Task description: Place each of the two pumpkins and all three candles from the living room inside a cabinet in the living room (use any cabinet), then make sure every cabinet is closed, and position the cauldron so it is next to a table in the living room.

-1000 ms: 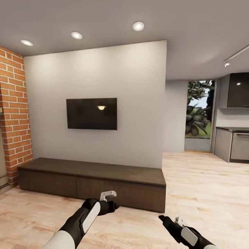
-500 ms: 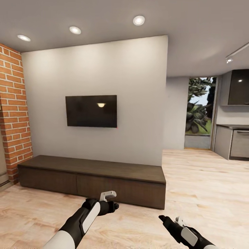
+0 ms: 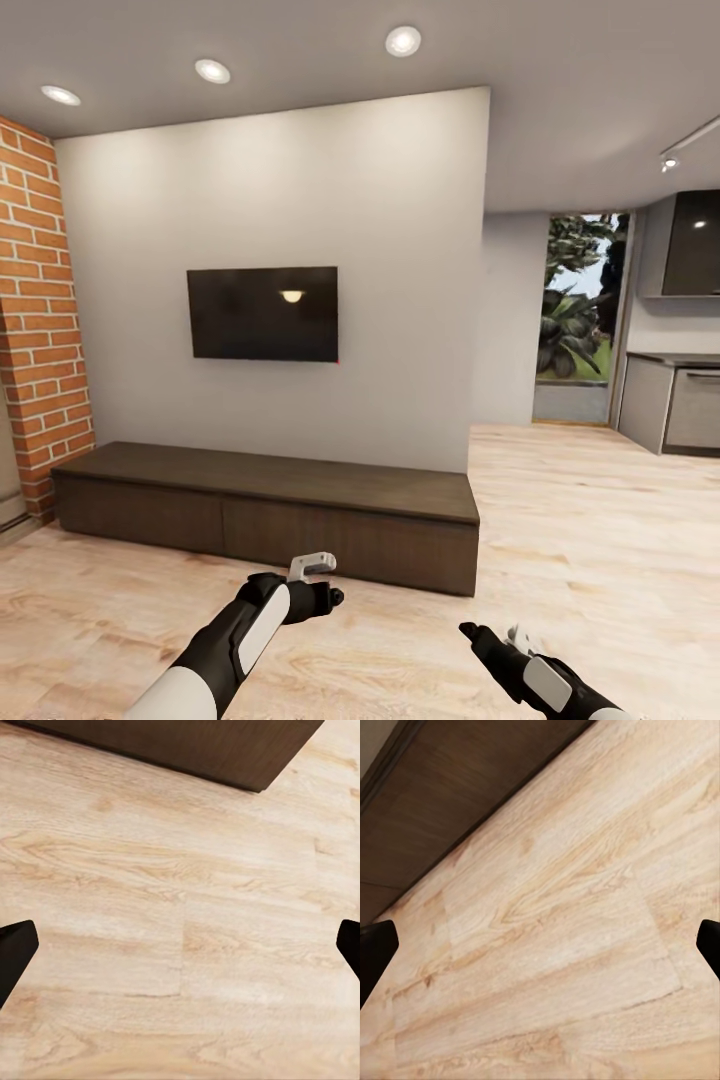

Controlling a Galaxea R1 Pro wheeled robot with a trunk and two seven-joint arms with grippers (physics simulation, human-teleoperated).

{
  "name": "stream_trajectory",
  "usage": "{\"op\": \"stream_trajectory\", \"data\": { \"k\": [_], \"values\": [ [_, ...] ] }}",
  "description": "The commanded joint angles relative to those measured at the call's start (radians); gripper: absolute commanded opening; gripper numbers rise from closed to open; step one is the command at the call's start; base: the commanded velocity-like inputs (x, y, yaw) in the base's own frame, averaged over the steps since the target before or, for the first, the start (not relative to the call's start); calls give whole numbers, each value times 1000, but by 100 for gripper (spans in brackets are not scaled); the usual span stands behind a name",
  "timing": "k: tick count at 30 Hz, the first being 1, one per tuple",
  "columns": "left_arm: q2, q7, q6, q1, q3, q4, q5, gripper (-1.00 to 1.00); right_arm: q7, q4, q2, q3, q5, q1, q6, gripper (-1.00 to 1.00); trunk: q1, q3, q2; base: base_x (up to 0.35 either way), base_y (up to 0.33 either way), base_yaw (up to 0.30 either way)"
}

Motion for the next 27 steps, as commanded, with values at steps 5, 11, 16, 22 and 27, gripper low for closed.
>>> {"op": "stream_trajectory", "data": {
  "k": [5,11,16,22,27],
  "values": [
    [0,10,3,-1,-3,-2,11,100,1,0,-1,8,-9,-1,2,100,0,-10,-1,0,0,0],
    [0,10,3,-1,-3,-2,11,100,1,0,-1,8,-9,-1,2,100,0,-19,-1,0,0,0],
    [0,10,3,-1,-3,-2,11,100,0,0,-1,8,-9,-1,2,100,0,-28,-1,0,0,0],
    [0,9,3,-1,-3,-2,11,100,0,0,-1,8,-9,-1,2,100,0,-38,-1,0,0,0],
    [0,9,3,-1,-3,-2,11,100,1,0,-1,8,-9,-1,2,100,0,-46,-1,0,0,0]
  ]
}}
